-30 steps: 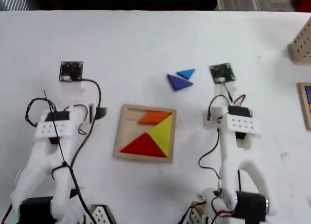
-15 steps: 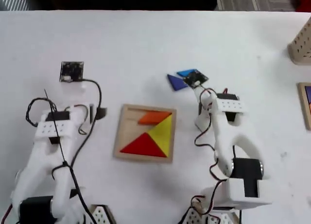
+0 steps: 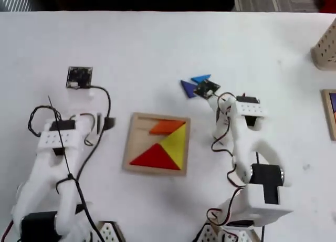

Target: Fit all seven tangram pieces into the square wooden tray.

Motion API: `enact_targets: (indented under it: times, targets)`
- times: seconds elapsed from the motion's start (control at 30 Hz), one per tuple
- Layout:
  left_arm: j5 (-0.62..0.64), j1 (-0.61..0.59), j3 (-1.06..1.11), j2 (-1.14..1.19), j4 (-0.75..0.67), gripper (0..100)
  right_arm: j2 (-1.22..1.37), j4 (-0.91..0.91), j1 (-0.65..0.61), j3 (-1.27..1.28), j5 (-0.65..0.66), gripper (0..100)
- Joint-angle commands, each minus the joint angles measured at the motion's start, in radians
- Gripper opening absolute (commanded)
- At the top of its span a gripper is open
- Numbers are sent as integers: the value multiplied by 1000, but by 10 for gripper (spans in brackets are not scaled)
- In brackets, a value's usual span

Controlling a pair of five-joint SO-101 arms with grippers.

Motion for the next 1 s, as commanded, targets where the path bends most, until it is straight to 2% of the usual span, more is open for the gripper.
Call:
enact_targets:
  times: [0.0,0.13,0.23,0.3,0.63,0.97]
  targets:
    - [-12,13,-44,2,-18,304,-1,8,13,-43,14,238]
    - [-14,13,-44,2,-18,304,1,7,8,-43,14,15]
    - [-14,13,-44,2,-18,304,1,7,21,-41,12,42]
    - [-14,13,-44,2,-18,304,-8,7,28,-43,-3,12]
    - [-15,13,-44,2,-20,303,-157,93,-15,-72,-305,18]
    - [-17,13,-44,2,-20,304,-361,105,-113,60,-428,22]
